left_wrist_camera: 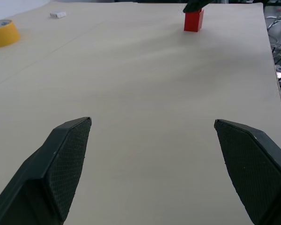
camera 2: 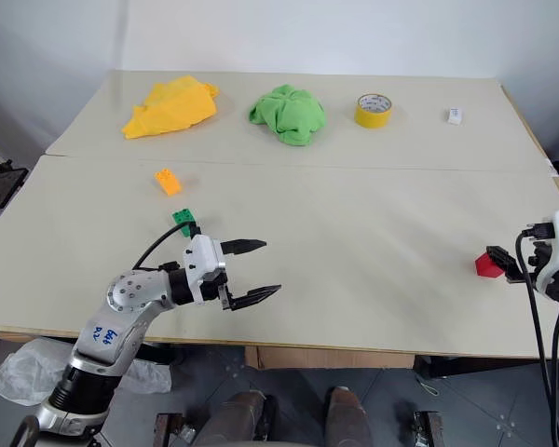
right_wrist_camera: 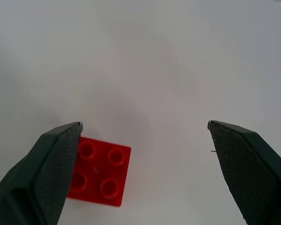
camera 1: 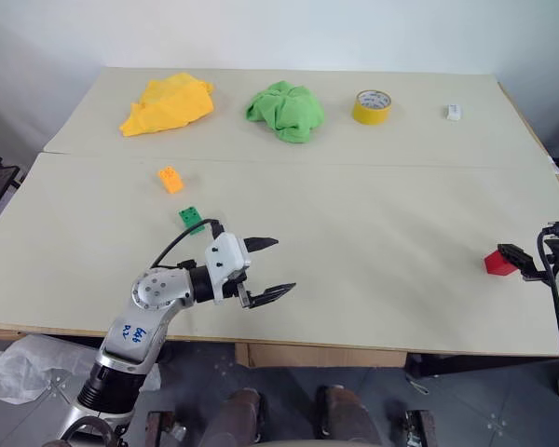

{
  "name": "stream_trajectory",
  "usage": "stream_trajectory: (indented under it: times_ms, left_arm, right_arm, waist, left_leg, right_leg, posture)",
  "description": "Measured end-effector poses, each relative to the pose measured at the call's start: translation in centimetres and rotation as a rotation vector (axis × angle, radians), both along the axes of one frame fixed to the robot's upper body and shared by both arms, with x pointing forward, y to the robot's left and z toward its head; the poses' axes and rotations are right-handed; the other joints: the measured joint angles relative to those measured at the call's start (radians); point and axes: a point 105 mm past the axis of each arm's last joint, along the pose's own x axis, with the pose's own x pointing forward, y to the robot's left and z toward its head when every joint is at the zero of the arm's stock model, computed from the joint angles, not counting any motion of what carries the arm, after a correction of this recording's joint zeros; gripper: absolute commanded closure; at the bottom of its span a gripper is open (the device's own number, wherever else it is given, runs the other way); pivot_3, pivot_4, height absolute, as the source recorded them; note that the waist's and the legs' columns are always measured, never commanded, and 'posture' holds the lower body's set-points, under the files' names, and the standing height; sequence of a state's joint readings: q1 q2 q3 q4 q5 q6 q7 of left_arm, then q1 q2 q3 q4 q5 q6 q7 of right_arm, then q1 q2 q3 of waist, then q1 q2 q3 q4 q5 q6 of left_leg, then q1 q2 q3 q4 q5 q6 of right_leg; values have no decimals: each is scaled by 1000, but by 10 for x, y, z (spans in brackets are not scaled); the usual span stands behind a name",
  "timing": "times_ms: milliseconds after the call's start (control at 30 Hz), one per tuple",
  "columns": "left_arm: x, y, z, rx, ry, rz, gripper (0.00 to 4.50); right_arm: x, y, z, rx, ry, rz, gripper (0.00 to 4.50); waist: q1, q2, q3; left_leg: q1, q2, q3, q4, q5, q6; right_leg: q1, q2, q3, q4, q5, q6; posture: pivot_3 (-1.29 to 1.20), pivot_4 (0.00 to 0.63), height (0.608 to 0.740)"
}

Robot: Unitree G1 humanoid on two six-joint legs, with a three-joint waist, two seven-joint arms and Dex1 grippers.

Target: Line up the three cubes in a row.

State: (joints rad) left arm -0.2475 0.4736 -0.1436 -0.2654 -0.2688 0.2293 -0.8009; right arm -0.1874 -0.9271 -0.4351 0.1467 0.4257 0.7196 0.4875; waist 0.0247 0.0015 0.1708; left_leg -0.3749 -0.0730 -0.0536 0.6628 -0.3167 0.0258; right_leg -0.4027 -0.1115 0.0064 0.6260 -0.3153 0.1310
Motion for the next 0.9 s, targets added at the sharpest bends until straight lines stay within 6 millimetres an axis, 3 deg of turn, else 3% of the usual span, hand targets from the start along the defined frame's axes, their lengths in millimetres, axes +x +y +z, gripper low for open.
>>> stream_trajectory:
  times_ms: [67,200,600,767,900]
  left_arm:
    - [-1,2,-3,7,10,5,10]
    - [-2,5,-5,18,20,15,0]
    - [0,6,-3,17,11,30,0]
    - [0,7,-3,17,12,33,0]
    - [-1,6,-3,15,11,33,0]
  right_arm:
    - [4,-2,-2,8,11,-2,185]
    - [9,-2,-6,38,16,14,1165]
    - [12,1,-9,47,-45,42,1165]
    - [4,0,-17,77,-5,35,39]
    - [3,1,-14,103,2,29,39]
  waist:
    - [1,0,0]
    - [3,-1,0]
    - [2,-2,-1]
    - [1,-1,-1]
    - [-3,0,0]
  left_leg:
    - [1,0,-1,0,0,0]
    - [4,0,-4,0,0,0]
    - [4,-1,-6,0,-1,1]
    - [3,-1,-5,0,-1,1]
    - [3,0,-4,-1,-1,0]
  right_leg:
    - [2,0,0,-1,0,0]
    - [8,0,-3,-4,0,0]
    - [9,-1,-4,-6,1,1]
    - [9,-1,-4,-6,1,1]
    - [7,0,-3,-6,1,1]
  posture:
    - [0,150,740]
    - [0,150,740]
    - [0,150,740]
    - [0,150,740]
    - [0,150,740]
